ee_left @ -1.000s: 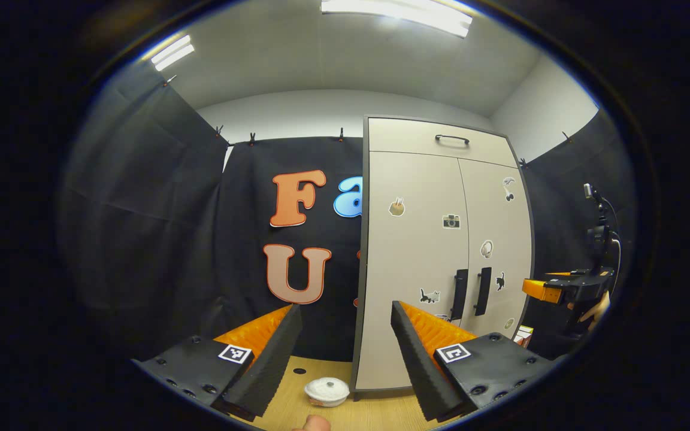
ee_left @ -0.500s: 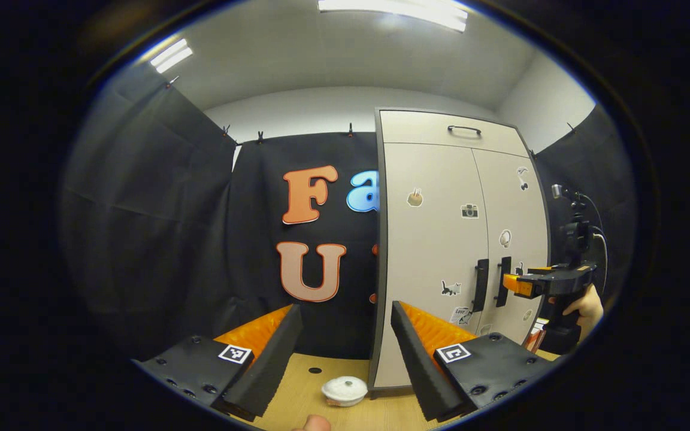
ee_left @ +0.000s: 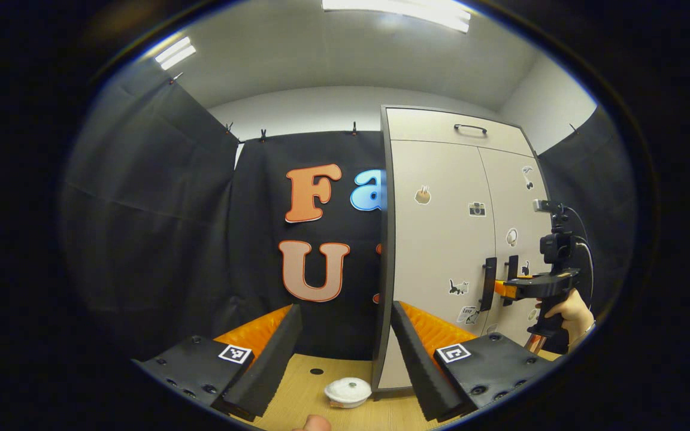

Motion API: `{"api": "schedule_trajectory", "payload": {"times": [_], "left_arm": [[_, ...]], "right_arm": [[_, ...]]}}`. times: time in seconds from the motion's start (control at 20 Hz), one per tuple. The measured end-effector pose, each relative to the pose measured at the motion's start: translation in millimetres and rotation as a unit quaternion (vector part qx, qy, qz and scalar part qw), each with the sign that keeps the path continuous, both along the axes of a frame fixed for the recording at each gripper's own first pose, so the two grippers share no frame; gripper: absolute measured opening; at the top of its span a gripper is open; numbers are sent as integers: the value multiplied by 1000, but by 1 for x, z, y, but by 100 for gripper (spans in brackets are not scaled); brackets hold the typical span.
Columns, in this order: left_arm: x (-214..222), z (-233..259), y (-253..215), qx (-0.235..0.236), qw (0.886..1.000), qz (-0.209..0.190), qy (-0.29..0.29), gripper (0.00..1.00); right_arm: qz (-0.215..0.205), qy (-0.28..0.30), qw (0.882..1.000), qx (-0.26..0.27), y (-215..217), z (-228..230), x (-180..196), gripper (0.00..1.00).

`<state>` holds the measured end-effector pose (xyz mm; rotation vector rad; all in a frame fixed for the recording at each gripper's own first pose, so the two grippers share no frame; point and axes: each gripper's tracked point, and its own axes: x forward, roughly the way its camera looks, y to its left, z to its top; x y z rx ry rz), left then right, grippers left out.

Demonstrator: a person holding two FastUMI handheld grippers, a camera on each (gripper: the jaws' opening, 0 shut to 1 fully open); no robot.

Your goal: Open the right door of the double-door shoe cabinet with the right hand, and open the left door with the left hand.

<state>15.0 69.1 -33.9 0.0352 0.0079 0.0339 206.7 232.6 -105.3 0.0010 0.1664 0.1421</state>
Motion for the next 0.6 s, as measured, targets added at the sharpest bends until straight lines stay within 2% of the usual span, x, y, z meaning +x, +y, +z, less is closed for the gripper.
{"api": "schedule_trajectory", "payload": {"times": [0.05, 0.1, 0.15, 0.3, 0.45, 0.6], "left_arm": [[1, -1, 1, 1, 1000, 2, 0, 95], [1, -1, 2, 1, 1000, 4, 1, 95], [1, 0, 2, 1, 1000, 6, 1, 95], [2, 3, 0, 1, 1000, 9, -2, 96], [-6, 3, -7, -2, 1000, 6, 3, 95], [-17, 14, -9, 5, 1000, 11, -3, 96]], "right_arm": [[-4, -2, 1000, -2, -2, 0, 1, 62], [-5, -1, 1000, 1, -3, 0, 2, 51], [-5, 2, 1000, 6, -5, -1, 3, 52], [3, 15, 999, 37, -8, -2, 3, 35], [8, 9, 1000, 28, -10, -2, 0, 29], [16, 3, 999, 29, -10, 0, -7, 18]]}}
